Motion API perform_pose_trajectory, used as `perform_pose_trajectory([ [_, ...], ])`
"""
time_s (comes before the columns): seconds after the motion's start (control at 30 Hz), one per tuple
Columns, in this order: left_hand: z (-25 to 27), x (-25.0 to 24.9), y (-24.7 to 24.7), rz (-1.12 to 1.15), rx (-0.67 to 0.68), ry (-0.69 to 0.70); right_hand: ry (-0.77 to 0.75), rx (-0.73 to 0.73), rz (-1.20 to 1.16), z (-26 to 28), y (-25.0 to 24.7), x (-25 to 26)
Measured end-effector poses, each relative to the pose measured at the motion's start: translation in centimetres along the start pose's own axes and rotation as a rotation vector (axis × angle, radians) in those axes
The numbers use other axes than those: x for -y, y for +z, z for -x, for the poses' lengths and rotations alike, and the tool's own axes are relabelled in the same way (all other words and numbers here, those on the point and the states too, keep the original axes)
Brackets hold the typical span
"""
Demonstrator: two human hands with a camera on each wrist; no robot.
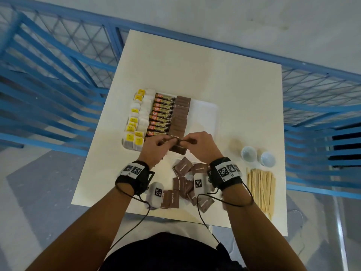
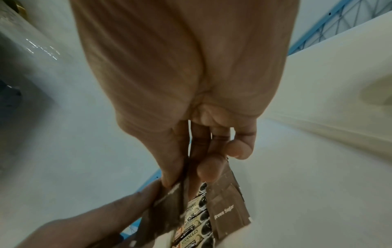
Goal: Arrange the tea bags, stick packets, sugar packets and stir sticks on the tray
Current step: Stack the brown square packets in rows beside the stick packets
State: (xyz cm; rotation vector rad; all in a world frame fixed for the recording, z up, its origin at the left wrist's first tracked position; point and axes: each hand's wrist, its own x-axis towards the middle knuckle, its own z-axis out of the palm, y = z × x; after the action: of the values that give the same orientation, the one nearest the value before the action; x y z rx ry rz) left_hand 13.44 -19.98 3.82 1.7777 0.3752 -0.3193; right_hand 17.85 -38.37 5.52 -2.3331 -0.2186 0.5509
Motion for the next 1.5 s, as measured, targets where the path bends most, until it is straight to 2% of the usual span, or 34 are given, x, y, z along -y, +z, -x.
perform_pose_trajectory([
  [0.43, -0.5, 0.4, 0.2, 0.088, 0.007, -0.043, 0.140, -0.043, -0.334, 0.2, 0.1, -1.6],
  [0.67, -0.9, 1.0, 0.1, 0.043, 0.013, -0.029, 0.322, -0.190, -0.541, 0.4, 1.8, -1.4],
  [0.73, -1.0, 1.0, -0.1, 0.025, 0.019, -0.037, 0.364, -0.178, -0.587, 0.4, 2.4, -1.3],
  [0.9, -1.8, 2.1, -0.7, -0.010, 0.024, -0.043, 0.312, -0.018, -0.517, 0.3, 4.2, -1.6],
  [1.0, -2.0, 2.9, -1.5, -0.025, 0.041, -0.090, 0.337, -0.098, -0.459, -0.4, 4.9, -1.9],
  [1.13, -2.4, 4.0, -3.0, 0.028, 0.085, -0.271, 0.438, -0.268, -0.300, -1.9, 5.8, -2.8],
  [1.27, -2.7, 4.7, -4.3, 0.179, 0.218, -0.415, 0.467, -0.282, -0.223, -2.8, 7.0, -3.1],
  [1.5, -2.7, 5.4, -4.9, 0.326, 0.224, -0.464, 0.481, -0.313, -0.179, -3.3, 8.1, -3.2],
])
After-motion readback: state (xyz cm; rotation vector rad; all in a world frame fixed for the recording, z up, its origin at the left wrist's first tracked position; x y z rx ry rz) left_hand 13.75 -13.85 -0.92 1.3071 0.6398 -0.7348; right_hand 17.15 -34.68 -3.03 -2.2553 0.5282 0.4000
